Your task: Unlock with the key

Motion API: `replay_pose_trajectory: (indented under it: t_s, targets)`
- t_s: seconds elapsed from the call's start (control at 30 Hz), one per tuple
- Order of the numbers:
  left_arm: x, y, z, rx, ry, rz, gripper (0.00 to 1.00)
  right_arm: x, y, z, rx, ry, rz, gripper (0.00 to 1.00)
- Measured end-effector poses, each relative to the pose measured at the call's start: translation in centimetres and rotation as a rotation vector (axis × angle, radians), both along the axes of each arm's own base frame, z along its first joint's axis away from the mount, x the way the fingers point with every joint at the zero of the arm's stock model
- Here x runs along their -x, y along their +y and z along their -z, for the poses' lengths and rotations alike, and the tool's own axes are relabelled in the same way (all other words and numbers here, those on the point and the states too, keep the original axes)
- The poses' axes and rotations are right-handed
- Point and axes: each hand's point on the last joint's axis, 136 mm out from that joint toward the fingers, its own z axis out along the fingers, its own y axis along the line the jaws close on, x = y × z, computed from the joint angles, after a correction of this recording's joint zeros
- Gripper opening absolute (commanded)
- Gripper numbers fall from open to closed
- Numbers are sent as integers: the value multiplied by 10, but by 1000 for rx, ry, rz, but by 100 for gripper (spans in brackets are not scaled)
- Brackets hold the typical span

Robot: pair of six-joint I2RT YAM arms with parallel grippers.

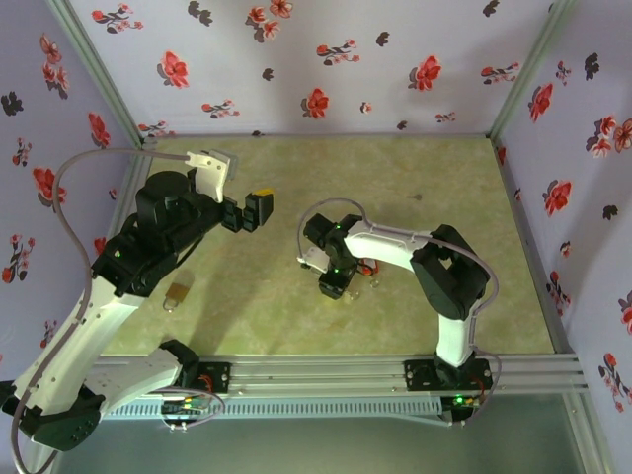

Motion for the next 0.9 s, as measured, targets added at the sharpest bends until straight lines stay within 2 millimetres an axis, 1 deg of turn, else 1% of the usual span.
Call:
replay_pose_trajectory:
  t_s: [0.1, 0.3, 0.5, 0.63, 0.9]
  targets:
    - [0, 0, 0, -4, -1, 0, 100, 0, 0, -1, 4, -2, 55, 34]
    - [0, 1, -6, -10, -19, 3, 100, -4, 3, -1, 4, -3, 235, 26]
    - [0, 3, -8, -15, -24, 0, 100, -15, 3, -2, 16, -30, 463, 25]
    - [-1, 2, -9, -18, -23, -1, 100, -29, 5, -3, 25, -63, 611, 23]
    - [-1, 2, -12, -29, -33, 6, 100, -45, -6, -4, 31, -77, 881, 23]
